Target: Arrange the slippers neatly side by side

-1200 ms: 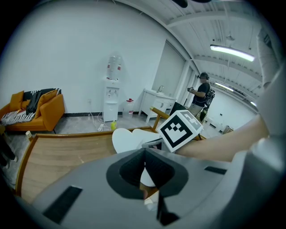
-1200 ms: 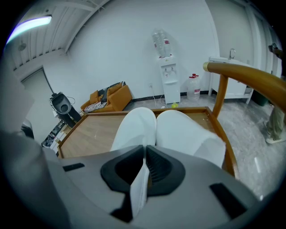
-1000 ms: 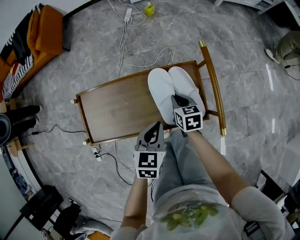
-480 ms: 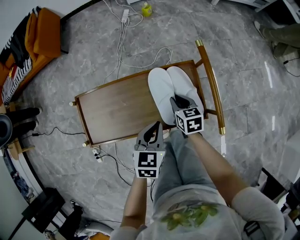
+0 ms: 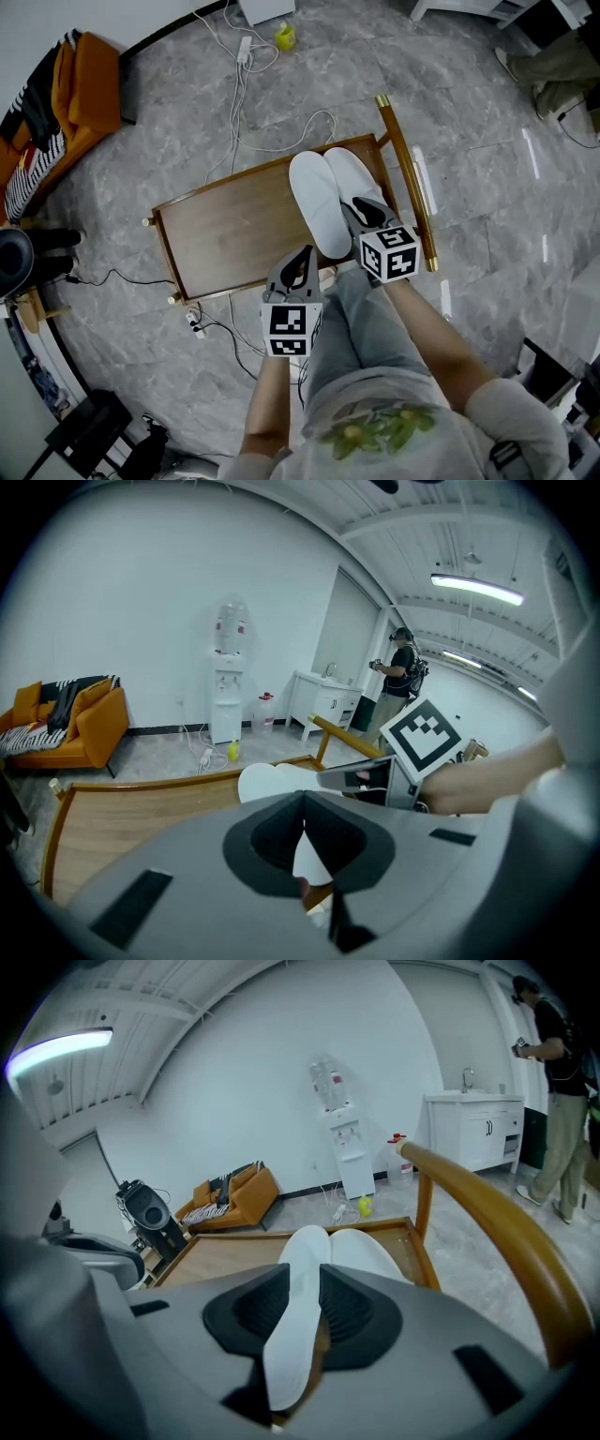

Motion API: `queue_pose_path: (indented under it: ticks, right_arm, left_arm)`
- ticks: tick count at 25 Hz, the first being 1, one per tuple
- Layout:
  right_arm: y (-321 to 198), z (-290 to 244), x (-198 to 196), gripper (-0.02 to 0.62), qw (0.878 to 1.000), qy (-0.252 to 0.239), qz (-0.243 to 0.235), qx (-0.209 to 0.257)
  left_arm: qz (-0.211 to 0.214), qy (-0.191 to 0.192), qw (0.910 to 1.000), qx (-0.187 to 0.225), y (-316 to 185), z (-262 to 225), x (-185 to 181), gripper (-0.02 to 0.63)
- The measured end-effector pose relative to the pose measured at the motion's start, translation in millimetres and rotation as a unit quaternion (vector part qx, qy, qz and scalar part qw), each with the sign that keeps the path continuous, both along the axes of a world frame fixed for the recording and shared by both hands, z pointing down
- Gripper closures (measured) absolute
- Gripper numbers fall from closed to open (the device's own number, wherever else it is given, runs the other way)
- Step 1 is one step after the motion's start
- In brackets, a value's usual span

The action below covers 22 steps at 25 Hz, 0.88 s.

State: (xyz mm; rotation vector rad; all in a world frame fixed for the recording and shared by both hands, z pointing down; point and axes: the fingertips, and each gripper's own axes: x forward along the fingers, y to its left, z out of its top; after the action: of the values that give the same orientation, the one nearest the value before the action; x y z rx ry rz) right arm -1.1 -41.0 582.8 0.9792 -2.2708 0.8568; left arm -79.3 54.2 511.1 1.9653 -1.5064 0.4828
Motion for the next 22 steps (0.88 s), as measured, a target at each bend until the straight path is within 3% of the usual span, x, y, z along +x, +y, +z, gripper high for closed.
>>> queue_pose_path:
  ticks: [6, 12, 22]
  right_arm:
    - [4.3, -33.7, 19.2, 0.491, 1.0, -0.014, 0.017, 0.007]
    - [14.2, -65.8, 27.2, 0.486, 1.0, -0.015, -0.006, 0.018]
    - [10.8, -73.0, 40.1, 0.479, 1.0, 0.007, -0.017, 0.018]
  left_arm:
    - [-0.004, 0.006, 0.9999, 0.009, -7.0, -17.5, -1.4, 0.589]
    - [-0.02, 0.008, 0.9997, 0.014, -9.0, -39.5, -8.0, 0.589]
    - [-0.028, -0.006, 0.9994, 0.022, -17.0, -62.7, -7.5, 0.589]
